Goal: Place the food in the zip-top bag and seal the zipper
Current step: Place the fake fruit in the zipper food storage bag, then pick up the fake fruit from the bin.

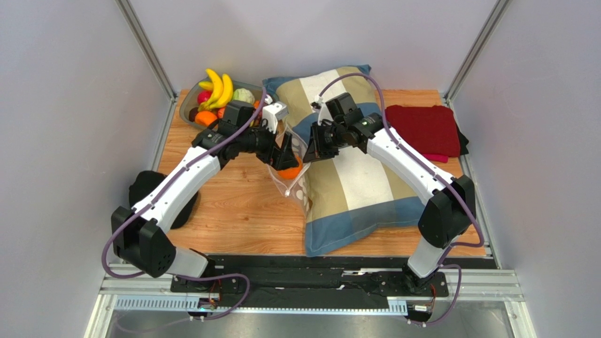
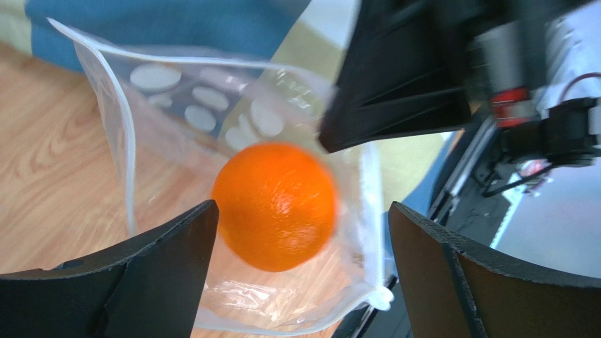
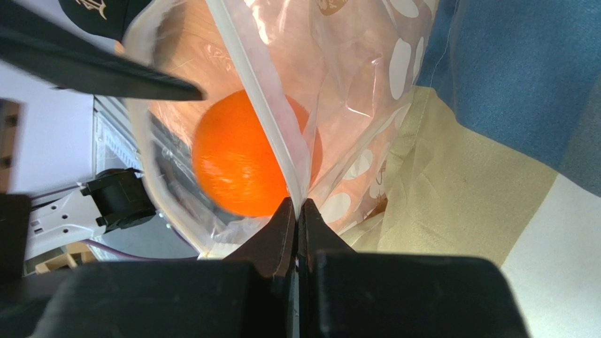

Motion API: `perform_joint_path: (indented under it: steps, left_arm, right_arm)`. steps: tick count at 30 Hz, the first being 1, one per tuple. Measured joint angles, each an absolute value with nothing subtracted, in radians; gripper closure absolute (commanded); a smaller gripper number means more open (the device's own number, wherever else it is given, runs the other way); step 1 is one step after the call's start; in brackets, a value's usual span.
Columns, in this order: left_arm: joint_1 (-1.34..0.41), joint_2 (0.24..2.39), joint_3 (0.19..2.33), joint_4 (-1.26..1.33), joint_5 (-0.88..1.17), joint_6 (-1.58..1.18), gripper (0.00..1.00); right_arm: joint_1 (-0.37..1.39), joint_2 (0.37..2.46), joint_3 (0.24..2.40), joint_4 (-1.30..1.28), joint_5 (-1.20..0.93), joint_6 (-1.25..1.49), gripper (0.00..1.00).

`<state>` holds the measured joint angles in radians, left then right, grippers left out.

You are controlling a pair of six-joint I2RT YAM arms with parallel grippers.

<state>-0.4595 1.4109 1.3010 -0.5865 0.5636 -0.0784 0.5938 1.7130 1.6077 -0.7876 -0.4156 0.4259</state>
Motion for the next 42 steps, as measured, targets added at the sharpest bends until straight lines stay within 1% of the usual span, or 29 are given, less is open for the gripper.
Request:
perform_joint_path:
  steps: [4, 6, 9, 12, 16, 20, 25, 26, 29, 31, 35, 42]
  left_arm:
    - [-0.438, 1.367, 1.378, -0.601, 0.641, -0.058, 0.01]
    - [-0.395, 1.343, 1.408, -0.594, 0.696, -0.063, 0.01]
    - [-0.281, 1.329, 1.436, -0.563, 0.752, -0.091, 0.02]
    - [-0.156, 1.365, 1.481, -0.535, 0.75, -0.09, 0.04]
    - [-0.028, 1.507, 1.603, -0.514, 0.707, -0.05, 0.06]
    - [0.076, 1.701, 1.705, -0.467, 0.682, 0.034, 0.05]
    - [0.169, 1.946, 1.842, -0.451, 0.636, 0.131, 0.07]
    - [0.184, 1.996, 1.877, -0.447, 0.63, 0.144, 0.1]
    - [0.226, 2.108, 1.951, -0.424, 0.63, 0.179, 0.12]
    - [0.25, 2.16, 1.972, -0.404, 0.64, 0.203, 0.13]
    - [0.278, 2.245, 2.012, -0.388, 0.654, 0.252, 0.19]
    - [0.274, 2.34, 2.079, -0.377, 0.655, 0.307, 0.27]
  right_arm:
    - [0.579, 1.713, 1.607, -0.788, -0.431, 0.439, 1.0]
    - [0.573, 1.713, 1.607, -0.787, -0.438, 0.445, 1.0]
    - [0.568, 1.713, 1.607, -0.785, -0.444, 0.451, 1.0]
    - [0.568, 1.714, 1.607, -0.783, -0.45, 0.456, 1.0]
    - [0.568, 1.715, 1.607, -0.78, -0.458, 0.456, 1.0]
    - [0.565, 1.715, 1.604, -0.777, -0.464, 0.456, 1.0]
    - [0.559, 1.715, 1.603, -0.775, -0.472, 0.456, 1.0]
    - [0.559, 1.715, 1.603, -0.773, -0.473, 0.456, 1.0]
    - [0.559, 1.716, 1.603, -0.771, -0.474, 0.456, 1.0]
    - [0.559, 1.72, 1.603, -0.767, -0.478, 0.456, 1.0]
    - [0.559, 1.739, 1.603, -0.765, -0.484, 0.457, 1.0]
    - [0.557, 1.761, 1.603, -0.765, -0.487, 0.459, 1.0]
